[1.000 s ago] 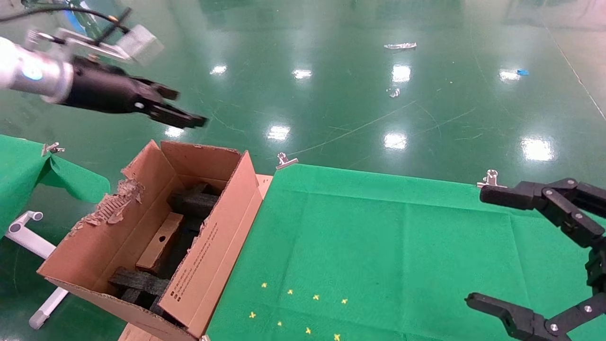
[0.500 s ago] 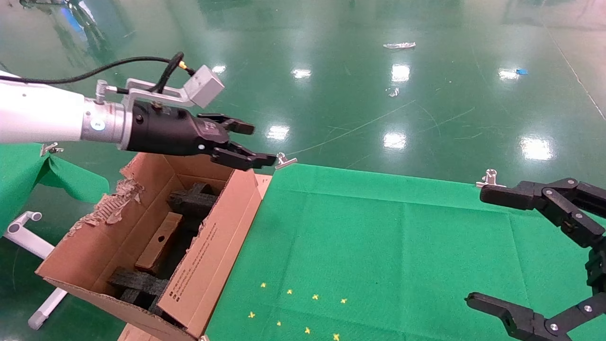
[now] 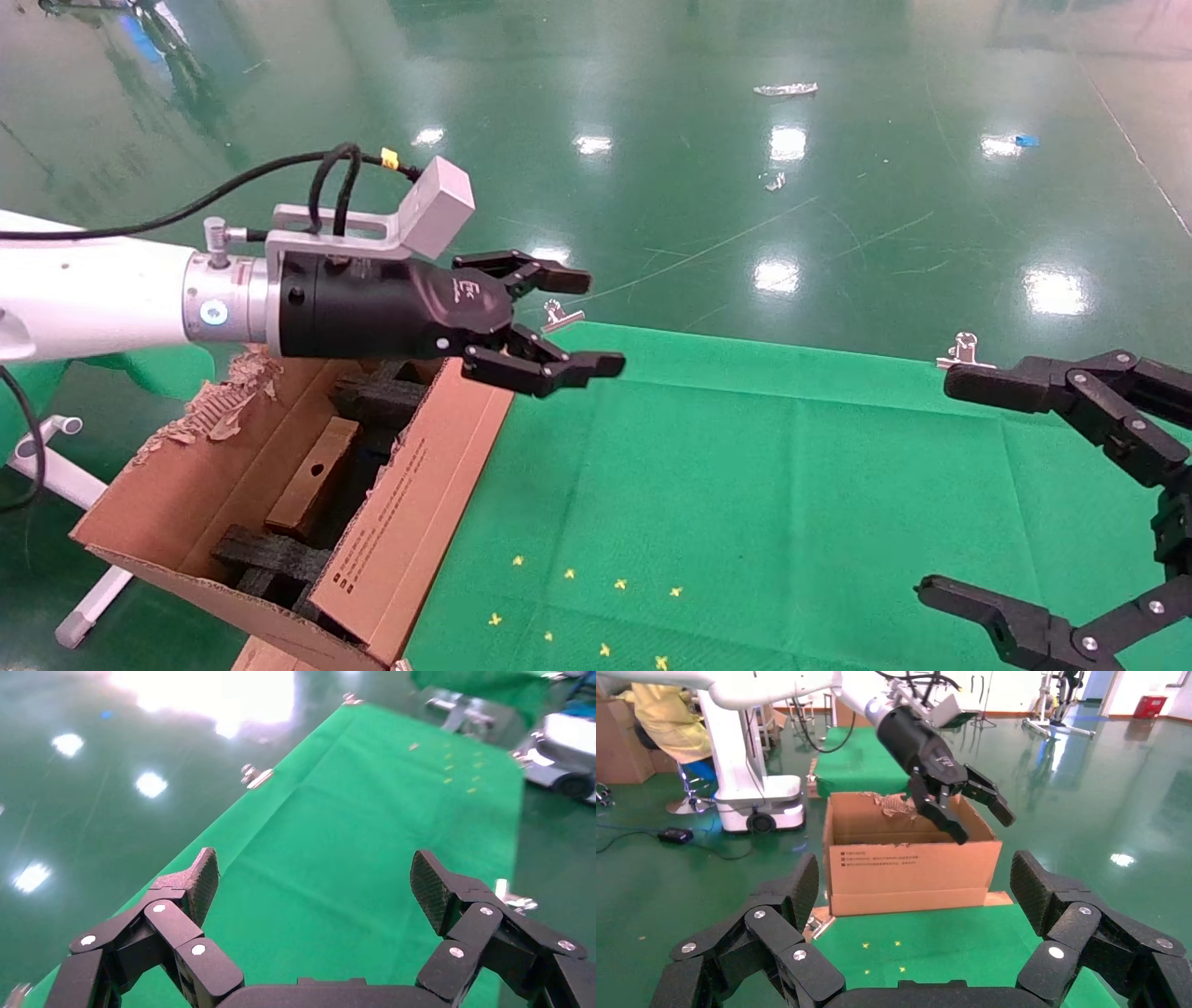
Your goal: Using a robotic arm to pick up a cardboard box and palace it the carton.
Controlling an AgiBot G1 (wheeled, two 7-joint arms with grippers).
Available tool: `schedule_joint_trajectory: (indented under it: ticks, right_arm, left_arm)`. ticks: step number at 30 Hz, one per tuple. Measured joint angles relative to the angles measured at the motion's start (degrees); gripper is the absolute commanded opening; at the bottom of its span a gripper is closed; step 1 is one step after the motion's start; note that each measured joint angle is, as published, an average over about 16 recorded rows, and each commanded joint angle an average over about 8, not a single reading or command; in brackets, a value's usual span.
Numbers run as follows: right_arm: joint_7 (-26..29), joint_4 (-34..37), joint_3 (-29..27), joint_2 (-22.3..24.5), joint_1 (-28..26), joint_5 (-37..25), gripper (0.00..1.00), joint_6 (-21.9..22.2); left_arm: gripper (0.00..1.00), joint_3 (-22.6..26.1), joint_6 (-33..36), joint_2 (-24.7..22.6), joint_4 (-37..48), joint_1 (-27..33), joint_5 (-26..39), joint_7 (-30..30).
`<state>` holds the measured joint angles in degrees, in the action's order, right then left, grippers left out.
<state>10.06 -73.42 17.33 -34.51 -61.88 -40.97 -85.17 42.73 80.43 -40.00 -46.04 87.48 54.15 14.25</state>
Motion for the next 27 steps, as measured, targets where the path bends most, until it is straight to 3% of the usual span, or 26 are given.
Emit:
schedule_joint_trajectory:
  ticks: [18,27]
  right_arm:
    - [-0.02,0.0,0.05,0.02,-0.01,0.03,1.0,0.02]
    - [-0.04,0.0,0.06,0.03,-0.01,0.05,1.0,0.04]
  left_arm:
    - [1.0,-19.13,3.77,3.57,-19.72,-18.56,-8.8,-2.5]
    - [1.0,-26.47,5.21,4.93,-27.26,-25.67,-12.21,-3.45]
